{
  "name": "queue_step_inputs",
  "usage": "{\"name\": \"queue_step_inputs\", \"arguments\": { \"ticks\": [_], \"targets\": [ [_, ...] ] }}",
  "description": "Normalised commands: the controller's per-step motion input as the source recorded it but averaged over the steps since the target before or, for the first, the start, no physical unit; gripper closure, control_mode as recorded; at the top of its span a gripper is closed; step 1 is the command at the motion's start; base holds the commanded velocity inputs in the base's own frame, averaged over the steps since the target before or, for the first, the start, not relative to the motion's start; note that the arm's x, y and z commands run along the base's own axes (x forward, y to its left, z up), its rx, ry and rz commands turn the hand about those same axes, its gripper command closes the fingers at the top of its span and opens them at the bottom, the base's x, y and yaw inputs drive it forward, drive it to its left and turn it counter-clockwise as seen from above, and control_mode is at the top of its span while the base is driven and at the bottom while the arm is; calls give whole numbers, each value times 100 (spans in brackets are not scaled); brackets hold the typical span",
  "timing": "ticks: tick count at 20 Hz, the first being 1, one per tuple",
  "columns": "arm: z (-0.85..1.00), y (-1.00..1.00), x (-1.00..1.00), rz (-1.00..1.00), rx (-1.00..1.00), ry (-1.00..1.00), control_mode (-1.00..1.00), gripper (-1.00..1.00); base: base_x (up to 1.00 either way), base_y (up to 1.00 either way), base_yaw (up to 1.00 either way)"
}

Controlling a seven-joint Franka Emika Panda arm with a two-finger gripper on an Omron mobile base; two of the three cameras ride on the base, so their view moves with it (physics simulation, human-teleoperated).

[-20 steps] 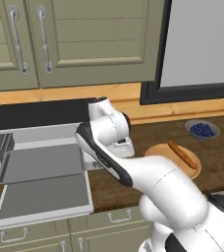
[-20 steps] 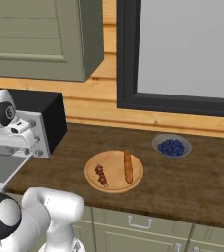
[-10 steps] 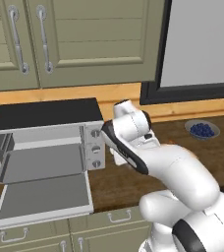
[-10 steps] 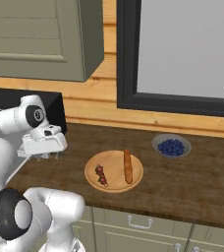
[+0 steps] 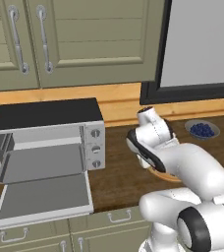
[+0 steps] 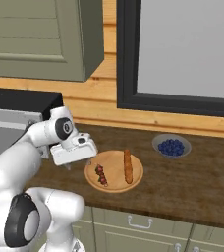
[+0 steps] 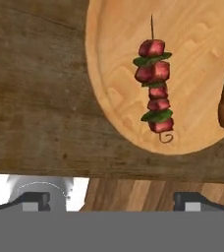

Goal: Pick up the kebab skewer and baguette bread, and place them inside the toaster oven. Close the toaster oven door and start by setting the timer.

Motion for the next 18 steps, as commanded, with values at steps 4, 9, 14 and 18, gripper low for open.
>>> {"name": "queue_step_inputs", "arguments": {
  "ticks": [4, 9, 14, 18],
  "targets": [
    [-27, -94, 7, 19, 19, -1, -100, -100, 0, 0, 0],
    [-29, -59, 18, 18, 25, -3, -100, -100, 0, 0, 0],
    [-27, -4, 65, 6, 16, 0, -100, -100, 0, 0, 0],
    [-36, 3, 35, 0, 9, 0, -100, -100, 0, 0, 0]
  ]
}}
